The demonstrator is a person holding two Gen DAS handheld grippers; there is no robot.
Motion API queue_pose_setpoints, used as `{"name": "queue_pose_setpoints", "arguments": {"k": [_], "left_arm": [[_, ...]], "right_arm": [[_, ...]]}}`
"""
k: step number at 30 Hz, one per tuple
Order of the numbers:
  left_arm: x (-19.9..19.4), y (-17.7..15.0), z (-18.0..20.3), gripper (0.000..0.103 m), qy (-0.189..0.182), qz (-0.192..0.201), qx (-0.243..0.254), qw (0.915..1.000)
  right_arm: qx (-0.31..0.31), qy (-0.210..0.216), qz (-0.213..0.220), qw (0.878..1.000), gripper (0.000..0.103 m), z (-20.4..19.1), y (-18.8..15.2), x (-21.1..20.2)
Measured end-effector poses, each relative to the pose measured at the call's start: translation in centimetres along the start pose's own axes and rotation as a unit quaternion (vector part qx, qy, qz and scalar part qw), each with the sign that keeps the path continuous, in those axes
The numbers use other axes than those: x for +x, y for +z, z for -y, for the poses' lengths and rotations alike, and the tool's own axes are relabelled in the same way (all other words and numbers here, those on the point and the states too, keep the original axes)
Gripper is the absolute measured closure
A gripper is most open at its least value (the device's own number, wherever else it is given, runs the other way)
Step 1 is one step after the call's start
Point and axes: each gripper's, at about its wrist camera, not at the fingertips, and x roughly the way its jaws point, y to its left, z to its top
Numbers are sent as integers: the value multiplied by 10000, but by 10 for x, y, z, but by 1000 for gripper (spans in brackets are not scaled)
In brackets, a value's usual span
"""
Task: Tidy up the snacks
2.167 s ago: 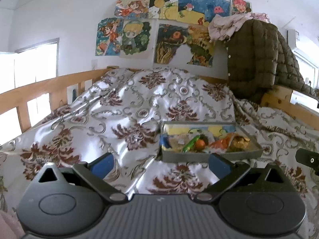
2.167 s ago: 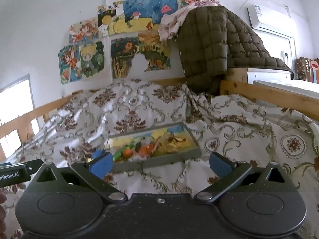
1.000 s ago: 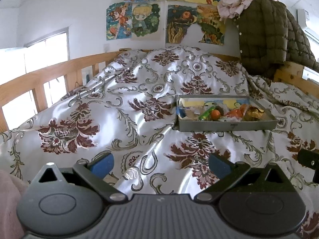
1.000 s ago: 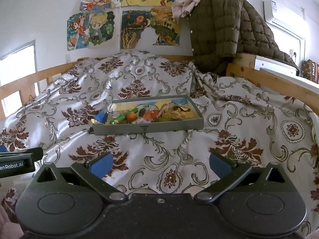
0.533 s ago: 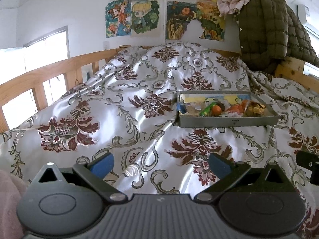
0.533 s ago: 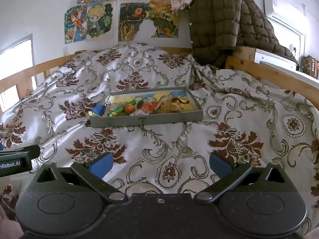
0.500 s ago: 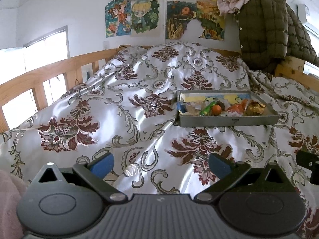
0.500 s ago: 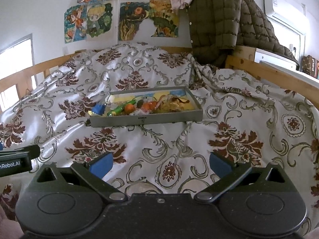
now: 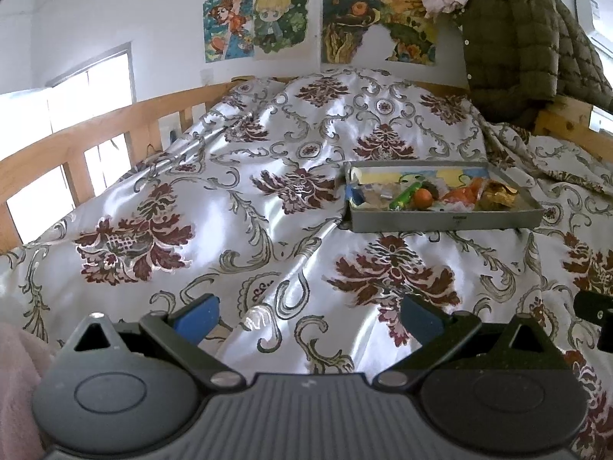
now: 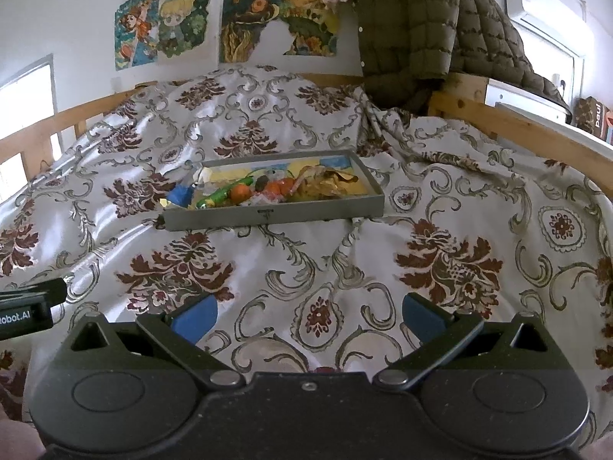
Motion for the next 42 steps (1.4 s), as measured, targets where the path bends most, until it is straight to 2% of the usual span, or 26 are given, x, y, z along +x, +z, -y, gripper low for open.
{"name": "queue_pose_setpoints", "arguments": {"k": [42], "left_arm": [[1, 0, 1, 0, 8, -6, 27, 10000]], "right_arm": [[-95, -30, -101, 9999, 1, -4, -1, 3]]}}
